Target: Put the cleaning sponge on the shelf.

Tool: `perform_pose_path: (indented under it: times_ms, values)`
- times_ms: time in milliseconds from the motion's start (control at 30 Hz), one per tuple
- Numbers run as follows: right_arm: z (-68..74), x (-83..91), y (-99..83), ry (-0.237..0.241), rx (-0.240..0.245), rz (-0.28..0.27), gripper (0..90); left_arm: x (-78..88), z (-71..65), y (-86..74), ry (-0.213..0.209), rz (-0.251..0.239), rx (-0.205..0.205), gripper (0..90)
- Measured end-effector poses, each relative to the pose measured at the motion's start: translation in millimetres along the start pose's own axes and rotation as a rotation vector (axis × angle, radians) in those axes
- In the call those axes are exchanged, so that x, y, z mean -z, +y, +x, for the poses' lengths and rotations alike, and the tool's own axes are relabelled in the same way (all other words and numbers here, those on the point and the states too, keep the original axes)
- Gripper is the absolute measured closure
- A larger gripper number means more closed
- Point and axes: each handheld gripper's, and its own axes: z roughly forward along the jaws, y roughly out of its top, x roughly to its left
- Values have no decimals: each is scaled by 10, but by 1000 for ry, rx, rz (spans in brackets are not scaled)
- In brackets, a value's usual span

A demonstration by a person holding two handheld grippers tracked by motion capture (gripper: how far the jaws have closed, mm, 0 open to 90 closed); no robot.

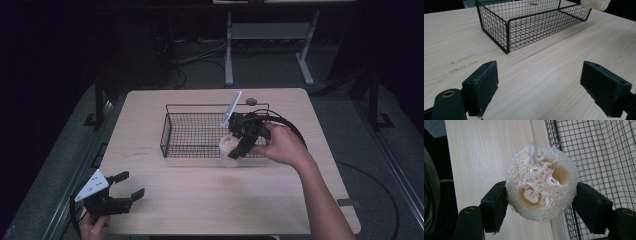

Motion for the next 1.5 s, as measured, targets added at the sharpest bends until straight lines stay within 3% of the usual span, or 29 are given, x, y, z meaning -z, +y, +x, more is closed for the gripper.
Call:
perform_pose_path:
  times_ms: [667,1100,1500]
  values:
    - [-359,96,96,-22,-54,20,291,-4,1,0,-1,1,-3,141]
    - [-578,145,188,-24,-78,6,291,-6,0,0,-2,3,-5,141]
    - [-798,32,150,-27,-133,13,291,-10,-8,3,-1,4,-7,141]
